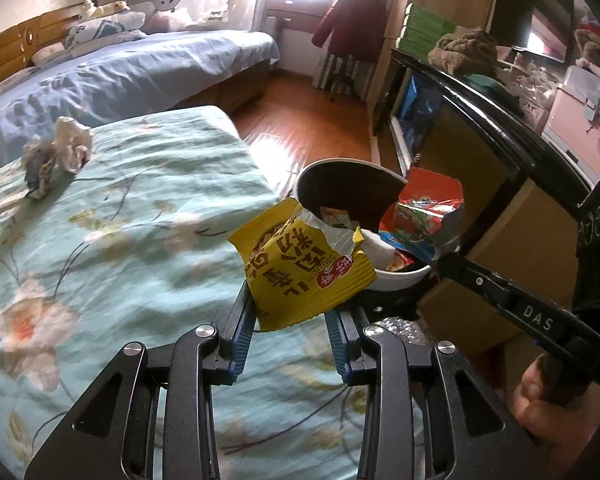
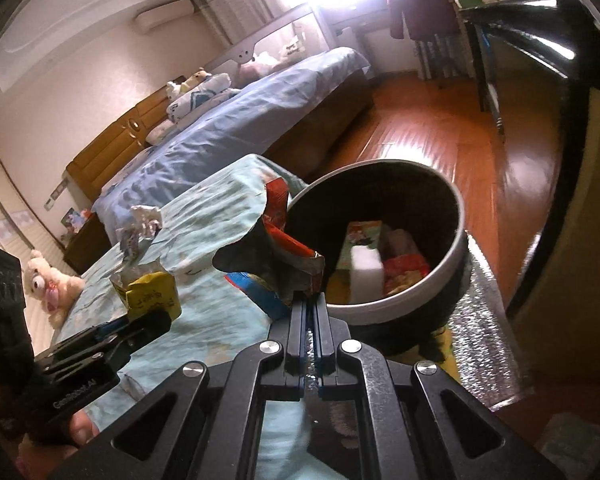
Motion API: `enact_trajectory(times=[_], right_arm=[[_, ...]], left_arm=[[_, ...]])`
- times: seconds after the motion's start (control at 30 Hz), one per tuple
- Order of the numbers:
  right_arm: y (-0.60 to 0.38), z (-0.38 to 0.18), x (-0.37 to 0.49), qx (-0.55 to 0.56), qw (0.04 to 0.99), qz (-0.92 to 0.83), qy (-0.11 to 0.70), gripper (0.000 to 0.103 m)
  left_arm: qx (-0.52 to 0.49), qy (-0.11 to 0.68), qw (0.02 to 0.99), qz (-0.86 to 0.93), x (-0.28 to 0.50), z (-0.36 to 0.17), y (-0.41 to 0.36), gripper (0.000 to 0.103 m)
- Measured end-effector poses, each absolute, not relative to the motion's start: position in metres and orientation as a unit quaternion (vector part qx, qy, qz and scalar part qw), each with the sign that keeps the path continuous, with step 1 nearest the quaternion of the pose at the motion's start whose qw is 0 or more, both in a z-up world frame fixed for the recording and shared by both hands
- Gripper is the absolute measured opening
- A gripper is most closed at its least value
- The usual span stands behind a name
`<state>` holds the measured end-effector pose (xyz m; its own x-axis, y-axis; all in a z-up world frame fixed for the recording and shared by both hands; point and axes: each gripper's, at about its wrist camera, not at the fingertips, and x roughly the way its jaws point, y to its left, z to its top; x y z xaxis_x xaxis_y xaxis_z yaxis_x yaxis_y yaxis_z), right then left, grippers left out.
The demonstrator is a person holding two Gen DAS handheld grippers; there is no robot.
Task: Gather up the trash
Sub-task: 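Carry the yellow snack bag and orange wrapper over the trash bin, then open both tools to drop the yellow bag and orange wrapper into the bin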
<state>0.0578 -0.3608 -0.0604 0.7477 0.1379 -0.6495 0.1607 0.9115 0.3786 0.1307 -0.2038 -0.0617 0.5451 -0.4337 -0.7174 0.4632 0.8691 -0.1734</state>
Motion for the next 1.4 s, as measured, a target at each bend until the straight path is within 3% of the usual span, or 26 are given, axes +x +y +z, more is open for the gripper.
enact_trajectory(times=[1.4], right_arm=[[-0.425,-0.077,0.103,0.2,0.898,-0.079,0.383,0.004]], left_arm=[[0.039,0.453,0.841,-0.295,0.195,-0.087,-0.289,0.032]])
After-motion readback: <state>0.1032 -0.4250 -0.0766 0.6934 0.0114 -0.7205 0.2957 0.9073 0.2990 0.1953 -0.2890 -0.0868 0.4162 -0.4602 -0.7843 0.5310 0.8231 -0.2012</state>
